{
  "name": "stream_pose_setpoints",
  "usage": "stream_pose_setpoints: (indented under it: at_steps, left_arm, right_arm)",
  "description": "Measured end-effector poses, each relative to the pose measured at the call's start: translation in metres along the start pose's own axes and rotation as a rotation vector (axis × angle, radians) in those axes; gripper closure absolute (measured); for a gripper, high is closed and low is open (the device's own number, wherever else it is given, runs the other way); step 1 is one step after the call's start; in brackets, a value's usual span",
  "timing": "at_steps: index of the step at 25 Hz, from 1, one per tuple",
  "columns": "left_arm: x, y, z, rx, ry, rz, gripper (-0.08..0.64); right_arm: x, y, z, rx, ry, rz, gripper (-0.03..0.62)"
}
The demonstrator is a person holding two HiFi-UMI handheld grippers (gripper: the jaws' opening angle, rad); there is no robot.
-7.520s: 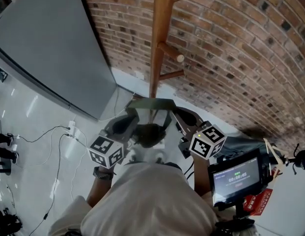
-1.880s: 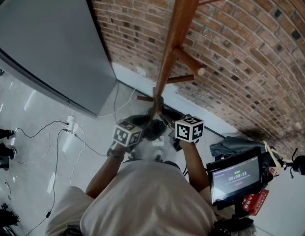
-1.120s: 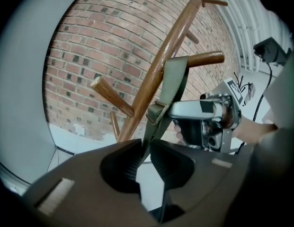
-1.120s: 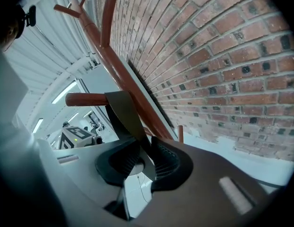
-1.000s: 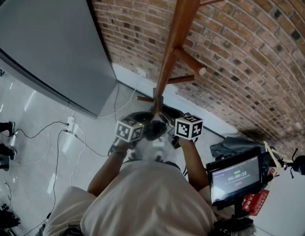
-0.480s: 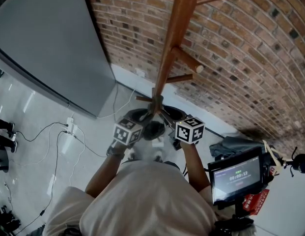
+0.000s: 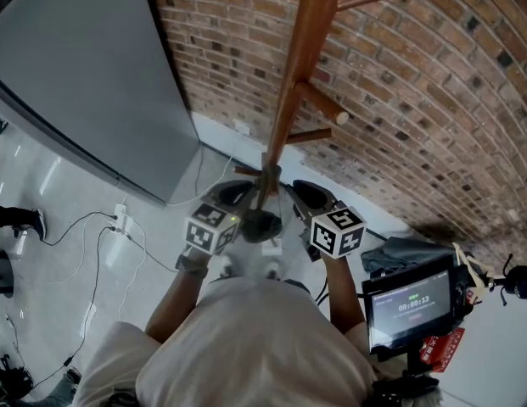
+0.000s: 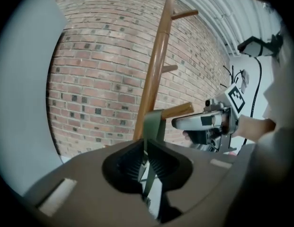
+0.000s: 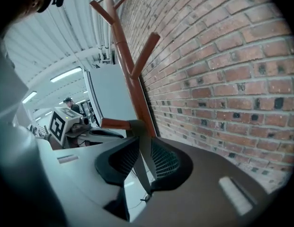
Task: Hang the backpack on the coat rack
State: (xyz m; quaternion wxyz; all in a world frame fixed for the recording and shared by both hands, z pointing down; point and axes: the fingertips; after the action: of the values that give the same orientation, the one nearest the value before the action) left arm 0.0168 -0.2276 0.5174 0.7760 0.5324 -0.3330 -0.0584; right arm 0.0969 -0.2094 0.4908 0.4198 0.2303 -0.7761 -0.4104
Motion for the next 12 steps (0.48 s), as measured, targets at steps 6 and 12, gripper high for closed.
stream_pose_setpoints:
  at_steps: [6, 12]
  left_arm:
    - [-0.012, -0.023, -0.003, -0.001, 0.002, -0.041, 0.56]
    - [-0.032, -0.057, -0.016, 0.015, 0.037, -0.112, 0.56]
  right_arm:
    - [-0.015, -0.03, 0.008, -0.059, 0.013, -0.055, 0.551]
    - [-0.029, -0.055, 0.011, -0.086, 0.05, -0.105, 0.583]
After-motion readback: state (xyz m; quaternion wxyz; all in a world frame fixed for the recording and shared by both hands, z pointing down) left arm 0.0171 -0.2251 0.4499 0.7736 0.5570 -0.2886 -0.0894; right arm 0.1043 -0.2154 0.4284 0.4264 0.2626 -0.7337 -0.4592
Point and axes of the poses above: the fingertips, and each gripper's own axes: x forward along the fingers, z to its left, y out of its underside, and after that the axes turned 5 degrees about z, right-handed
